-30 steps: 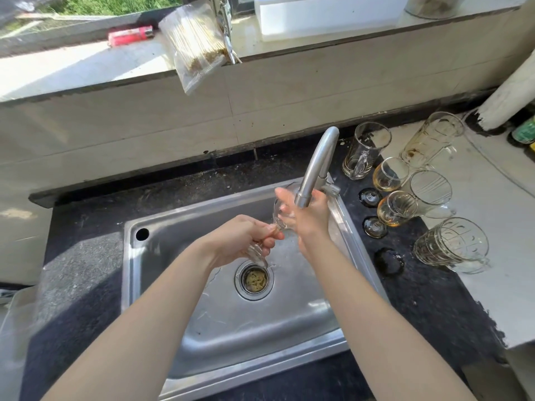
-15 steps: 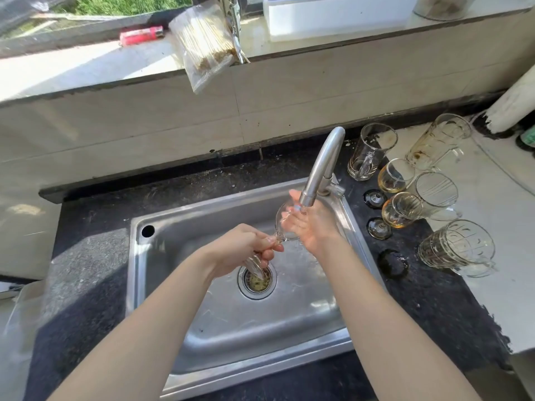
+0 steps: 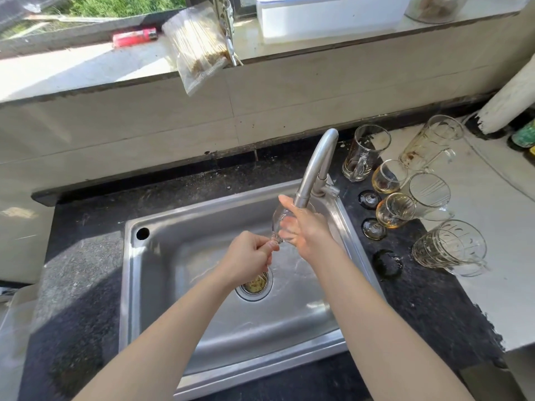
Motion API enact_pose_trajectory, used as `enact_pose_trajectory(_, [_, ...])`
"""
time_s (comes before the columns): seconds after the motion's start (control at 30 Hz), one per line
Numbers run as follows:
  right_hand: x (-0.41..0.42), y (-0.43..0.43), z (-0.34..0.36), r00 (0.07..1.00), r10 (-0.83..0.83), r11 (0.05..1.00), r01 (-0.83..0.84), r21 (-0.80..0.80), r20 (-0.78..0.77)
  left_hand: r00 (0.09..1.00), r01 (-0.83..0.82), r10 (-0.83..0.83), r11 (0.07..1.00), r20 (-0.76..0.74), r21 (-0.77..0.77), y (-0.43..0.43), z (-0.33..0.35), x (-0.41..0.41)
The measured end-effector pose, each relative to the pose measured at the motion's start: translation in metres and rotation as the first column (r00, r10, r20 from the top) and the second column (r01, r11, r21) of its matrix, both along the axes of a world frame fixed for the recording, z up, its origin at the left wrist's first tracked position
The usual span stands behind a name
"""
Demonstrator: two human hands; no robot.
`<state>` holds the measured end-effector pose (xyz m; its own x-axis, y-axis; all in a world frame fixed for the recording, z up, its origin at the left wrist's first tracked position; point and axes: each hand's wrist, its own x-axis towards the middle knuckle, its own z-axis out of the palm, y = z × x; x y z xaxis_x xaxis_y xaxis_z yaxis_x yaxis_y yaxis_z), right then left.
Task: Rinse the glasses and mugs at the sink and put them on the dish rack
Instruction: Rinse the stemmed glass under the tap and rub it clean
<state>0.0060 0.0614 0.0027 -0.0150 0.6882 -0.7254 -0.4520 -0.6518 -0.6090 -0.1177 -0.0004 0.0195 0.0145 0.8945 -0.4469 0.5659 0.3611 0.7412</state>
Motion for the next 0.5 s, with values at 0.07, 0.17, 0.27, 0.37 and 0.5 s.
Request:
enact_pose_trajectory(0.07, [0.008,-0.005,0.001,0.988,0.067,0.996,-0.058,0.064,-0.137,0.999,0.011,-0.01,1.0,0.047,-0.017,-0.002,0.002,-0.003])
enact_pose_trajectory(0.17, [0.021,-0.009,0.0,0.954,0.186,0.968,-0.137,0.21,-0.236,0.976,0.087,-0.054,0.984,0.209,-0.153,0.001,0.009,-0.013])
enact_pose_trajectory(0.27, [0.031,-0.007,0.0,0.945,0.224,0.954,-0.163,0.251,-0.239,0.988,0.142,-0.134,0.983,0.074,-0.115,0.014,0.016,-0.03])
enact_pose_trajectory(0.37, [0.037,-0.005,-0.004,0.942,0.283,0.939,-0.233,0.254,-0.18,0.996,0.079,-0.084,0.991,0.037,0.106,0.037,0.023,-0.038])
enact_pose_trajectory(0.5, [0.043,-0.003,-0.001,0.907,0.364,0.913,-0.304,0.272,-0.211,0.941,0.336,-0.336,0.922,-0.033,0.192,0.06,0.018,-0.035])
